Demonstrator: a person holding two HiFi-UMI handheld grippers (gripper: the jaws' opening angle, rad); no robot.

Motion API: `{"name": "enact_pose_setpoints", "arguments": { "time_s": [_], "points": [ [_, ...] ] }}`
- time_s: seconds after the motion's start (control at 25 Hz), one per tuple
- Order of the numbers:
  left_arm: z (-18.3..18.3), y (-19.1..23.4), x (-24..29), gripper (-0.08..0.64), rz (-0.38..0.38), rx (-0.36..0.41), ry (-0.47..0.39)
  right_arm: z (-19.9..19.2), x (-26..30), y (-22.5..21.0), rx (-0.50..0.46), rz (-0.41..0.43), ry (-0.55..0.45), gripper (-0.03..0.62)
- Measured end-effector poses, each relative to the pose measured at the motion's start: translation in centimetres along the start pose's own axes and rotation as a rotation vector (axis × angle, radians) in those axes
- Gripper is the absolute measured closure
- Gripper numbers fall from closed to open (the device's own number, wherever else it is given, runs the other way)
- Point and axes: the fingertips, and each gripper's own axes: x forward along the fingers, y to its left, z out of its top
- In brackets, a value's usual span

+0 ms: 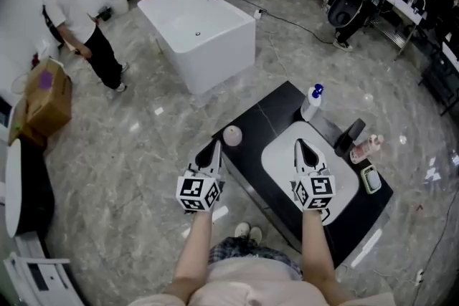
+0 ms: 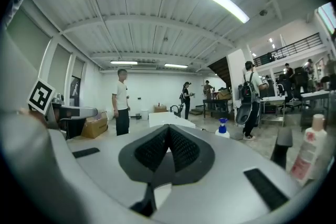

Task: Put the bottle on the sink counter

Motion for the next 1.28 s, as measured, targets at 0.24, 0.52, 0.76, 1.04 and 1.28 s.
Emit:
{"name": "enact_pose_setpoints", "arguments": {
  "time_s": [0.24, 0.52, 0.76, 1.04, 1.28],
  "points": [
    [0.8, 0.3, -0.4, 0.532, -0.015, -0.018, -0.023, 2.2, -2.2, -1.5, -0.002, -0.045, -0.055, 0.577],
    [1.9, 0.9, -0.6, 0.532, -0.034, -0.026, -0.053, 2.3, -4.2, -3.0, 0.009, -0.098, -0.089, 0.577],
    [2.2, 0.3, -0.7, 0.532, -0.052, -0.015, -0.055, 2.9, -5.6, -3.9, 0.008, -0.134, -0.119, 0.577],
    [2.4, 0.0, -1.1, 0.532, -0.05, -0.018, -0.053, 2.9, -6.2, -4.1, -0.011, -0.154, -0.101, 0.578],
    [2.2, 0.1, -0.9, 0.532, -0.047, -0.005, -0.047, 2.3, -6.2, -4.4, -0.019, -0.156, -0.082, 0.578]
  ]
}}
